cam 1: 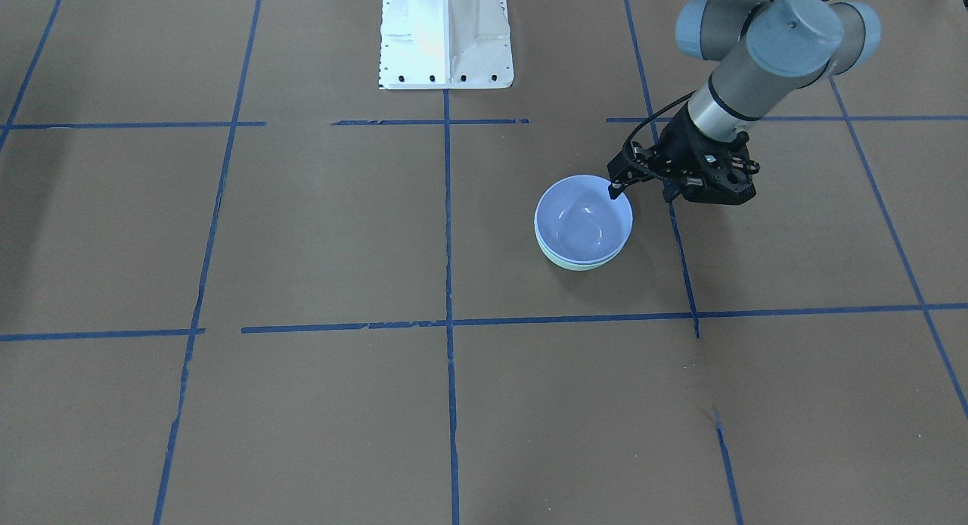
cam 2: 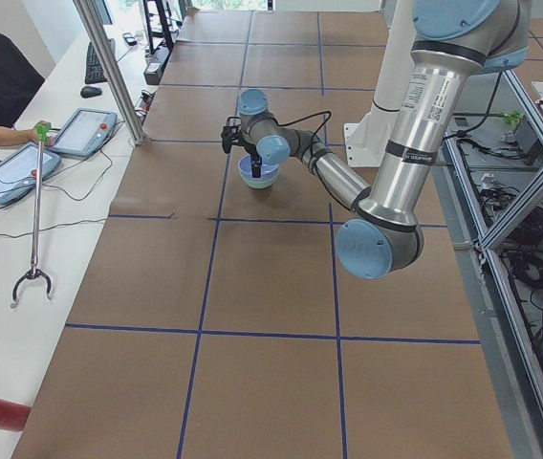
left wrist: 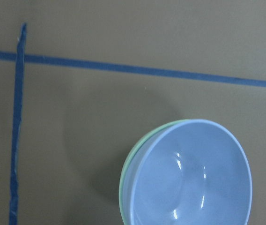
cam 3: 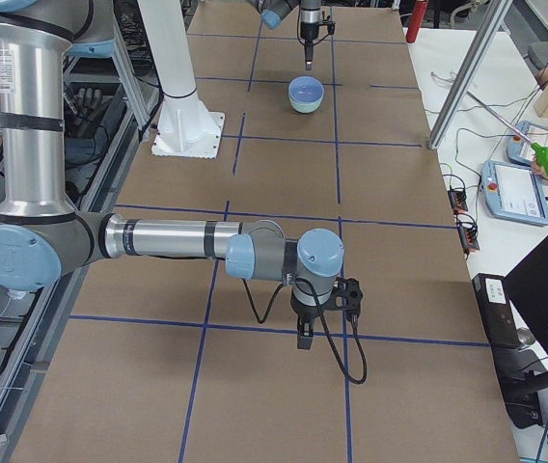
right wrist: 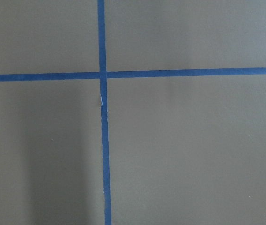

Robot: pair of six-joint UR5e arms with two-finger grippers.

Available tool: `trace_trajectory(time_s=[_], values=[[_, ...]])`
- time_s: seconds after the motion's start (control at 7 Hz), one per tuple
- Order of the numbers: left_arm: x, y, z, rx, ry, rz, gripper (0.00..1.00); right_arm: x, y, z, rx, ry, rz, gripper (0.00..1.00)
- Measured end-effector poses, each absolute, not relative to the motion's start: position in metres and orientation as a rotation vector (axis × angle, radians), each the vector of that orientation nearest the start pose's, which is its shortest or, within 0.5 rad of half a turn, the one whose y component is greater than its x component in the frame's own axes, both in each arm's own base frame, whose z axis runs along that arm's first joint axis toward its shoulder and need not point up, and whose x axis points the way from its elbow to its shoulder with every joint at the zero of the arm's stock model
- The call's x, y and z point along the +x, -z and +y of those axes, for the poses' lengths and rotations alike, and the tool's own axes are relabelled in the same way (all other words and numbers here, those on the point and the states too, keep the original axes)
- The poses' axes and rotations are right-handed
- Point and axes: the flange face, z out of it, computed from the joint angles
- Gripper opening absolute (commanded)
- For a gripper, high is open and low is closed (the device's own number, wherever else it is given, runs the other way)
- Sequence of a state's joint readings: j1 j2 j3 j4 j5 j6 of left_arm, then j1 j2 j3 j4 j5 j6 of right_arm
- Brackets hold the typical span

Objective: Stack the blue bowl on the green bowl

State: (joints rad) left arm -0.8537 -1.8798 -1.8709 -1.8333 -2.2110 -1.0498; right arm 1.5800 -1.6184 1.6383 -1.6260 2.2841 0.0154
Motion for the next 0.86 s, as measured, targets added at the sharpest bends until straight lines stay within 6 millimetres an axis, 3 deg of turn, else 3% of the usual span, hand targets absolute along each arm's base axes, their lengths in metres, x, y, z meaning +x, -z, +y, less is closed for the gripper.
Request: trace_trajectory(time_s=[0.29,0.43,0.57,0.86], values=[[0.257,-0.334,-0.514,0.199,-0.067,0.954,1.00,0.072,-0.658,-0.468,-0.036,-0.036,-0.713,1.00],[0.212,-0.356,-0.526,0.259,-0.121,0.900,1.00,0.072,-0.658,-0.468,-0.036,-0.036,-0.713,1.00],[0.156,-0.390,-0.532,0.315,-0.181,0.832,1.00,0.072,-0.658,-0.468,-0.036,-0.036,-0.713,1.00],[0.052,-0.463,-0.525,0.318,-0.164,0.730,1.00,0.073,-0.658,-0.468,-0.036,-0.036,-0.713,1.00]])
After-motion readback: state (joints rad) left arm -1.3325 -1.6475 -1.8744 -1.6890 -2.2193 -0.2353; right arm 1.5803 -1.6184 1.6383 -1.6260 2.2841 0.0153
